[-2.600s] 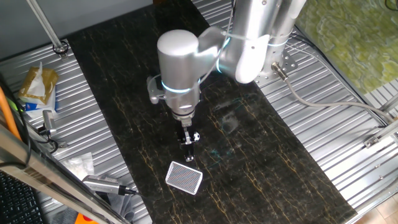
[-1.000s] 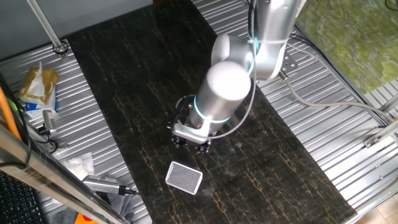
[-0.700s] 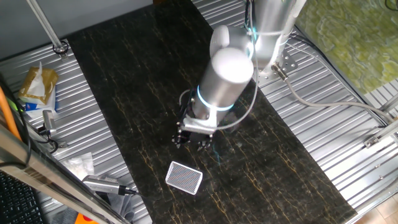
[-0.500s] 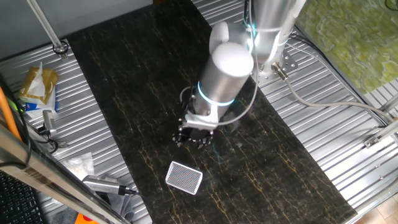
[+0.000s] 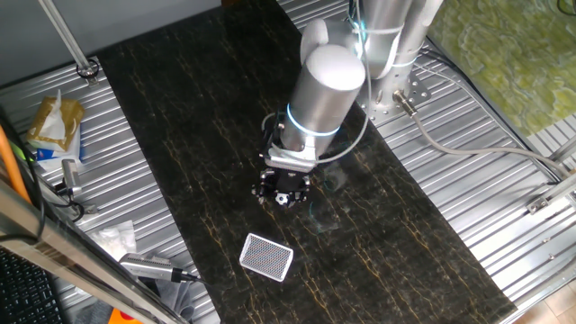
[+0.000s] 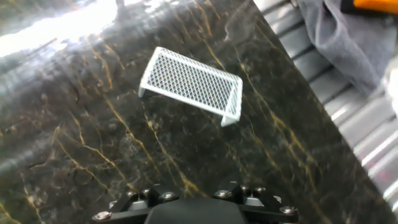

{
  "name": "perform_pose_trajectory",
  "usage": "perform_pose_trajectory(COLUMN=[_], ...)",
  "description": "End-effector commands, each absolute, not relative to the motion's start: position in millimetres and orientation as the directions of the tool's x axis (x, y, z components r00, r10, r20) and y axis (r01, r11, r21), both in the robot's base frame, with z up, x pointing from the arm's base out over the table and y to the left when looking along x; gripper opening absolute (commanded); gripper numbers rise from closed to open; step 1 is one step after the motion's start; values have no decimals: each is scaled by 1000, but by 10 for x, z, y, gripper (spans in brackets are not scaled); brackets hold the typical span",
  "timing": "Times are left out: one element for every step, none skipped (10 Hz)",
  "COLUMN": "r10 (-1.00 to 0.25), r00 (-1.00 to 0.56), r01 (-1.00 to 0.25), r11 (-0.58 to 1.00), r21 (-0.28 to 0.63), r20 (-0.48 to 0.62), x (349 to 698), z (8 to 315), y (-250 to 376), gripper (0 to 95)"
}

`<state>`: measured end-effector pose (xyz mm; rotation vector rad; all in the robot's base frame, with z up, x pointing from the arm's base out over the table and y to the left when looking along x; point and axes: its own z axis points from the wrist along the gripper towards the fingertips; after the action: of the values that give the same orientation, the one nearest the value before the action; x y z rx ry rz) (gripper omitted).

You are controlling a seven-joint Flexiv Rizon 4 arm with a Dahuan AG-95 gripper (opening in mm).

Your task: Push the soccer ball into the goal

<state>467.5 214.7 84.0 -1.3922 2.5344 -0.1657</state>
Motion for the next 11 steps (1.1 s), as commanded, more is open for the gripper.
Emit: perform_pose_trajectory(r10=[-803,-802,-802,-795,-771,-747,-717,-696,-659,-642,-622], r00=[-573,-571,-570,-577,-610,-640,-676,-700,-744,-764,-783], r01=[-783,-785,-785,-780,-757,-736,-710,-692,-658,-641,-621], r11=[596,596,596,604,635,663,696,716,751,767,782], r21=[-179,-172,-169,-161,-151,-135,-109,-92,-50,-40,-55], r20=[-165,-174,-179,-188,-182,-179,-171,-159,-112,-61,-5], x=[4600,4600,4613,4620,4620,4619,4620,4623,4625,4629,4630], z=[799,761,704,673,665,665,664,661,666,667,667], y=[2075,2075,2071,2069,2069,2070,2071,2072,2071,2069,2069], gripper=[570,570,570,570,380,380,380,380,380,380,380])
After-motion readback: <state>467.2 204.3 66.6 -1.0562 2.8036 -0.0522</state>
